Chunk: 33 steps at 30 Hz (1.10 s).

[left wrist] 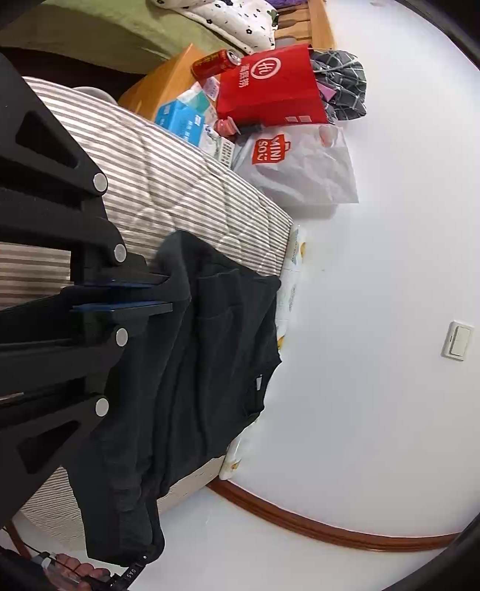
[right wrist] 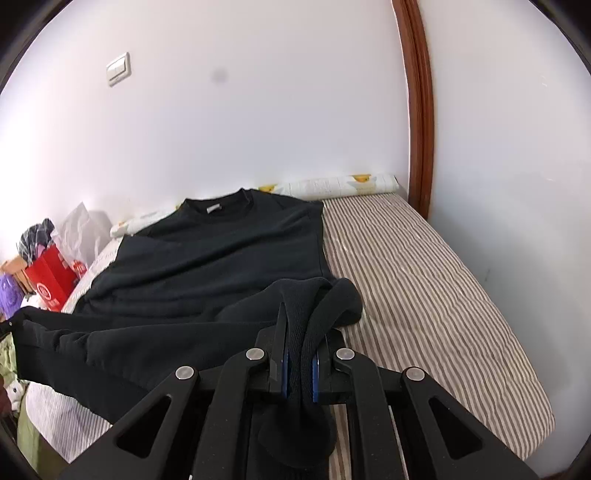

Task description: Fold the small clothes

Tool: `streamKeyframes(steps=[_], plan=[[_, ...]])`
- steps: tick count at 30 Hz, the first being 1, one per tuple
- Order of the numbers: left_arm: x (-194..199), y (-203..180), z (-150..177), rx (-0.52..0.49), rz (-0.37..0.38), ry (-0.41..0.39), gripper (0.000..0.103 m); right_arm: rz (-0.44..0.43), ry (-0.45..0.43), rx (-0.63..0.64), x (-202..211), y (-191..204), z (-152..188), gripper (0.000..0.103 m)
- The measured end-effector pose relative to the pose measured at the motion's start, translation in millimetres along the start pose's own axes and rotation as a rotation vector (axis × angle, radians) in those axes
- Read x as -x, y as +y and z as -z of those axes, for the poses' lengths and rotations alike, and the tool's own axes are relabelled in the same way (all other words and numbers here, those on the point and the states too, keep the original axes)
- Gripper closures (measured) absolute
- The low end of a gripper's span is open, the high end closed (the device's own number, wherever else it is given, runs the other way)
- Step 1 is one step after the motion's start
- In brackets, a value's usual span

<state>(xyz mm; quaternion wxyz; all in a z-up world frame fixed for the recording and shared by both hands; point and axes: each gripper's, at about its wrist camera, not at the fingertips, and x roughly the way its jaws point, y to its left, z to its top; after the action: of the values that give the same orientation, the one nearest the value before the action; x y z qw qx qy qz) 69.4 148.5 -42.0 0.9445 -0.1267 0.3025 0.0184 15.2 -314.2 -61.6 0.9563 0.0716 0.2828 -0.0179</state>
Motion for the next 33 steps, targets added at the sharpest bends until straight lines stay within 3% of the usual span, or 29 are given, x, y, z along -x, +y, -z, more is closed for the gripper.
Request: streamKeyframes(steps=[15,33], plan=[[-74.9,-23.2,-55.7,-0.050,-0.096,-0.023,0.096,0.008,-0.034,0.015,-71.5,13.7,-67.4,0.095],[-186.0,-22.7,-70.5,-0.035,-0.175,0.086,0.096,0.048,0.087,0.009,-196.7,17.5,-88.1,0.094]])
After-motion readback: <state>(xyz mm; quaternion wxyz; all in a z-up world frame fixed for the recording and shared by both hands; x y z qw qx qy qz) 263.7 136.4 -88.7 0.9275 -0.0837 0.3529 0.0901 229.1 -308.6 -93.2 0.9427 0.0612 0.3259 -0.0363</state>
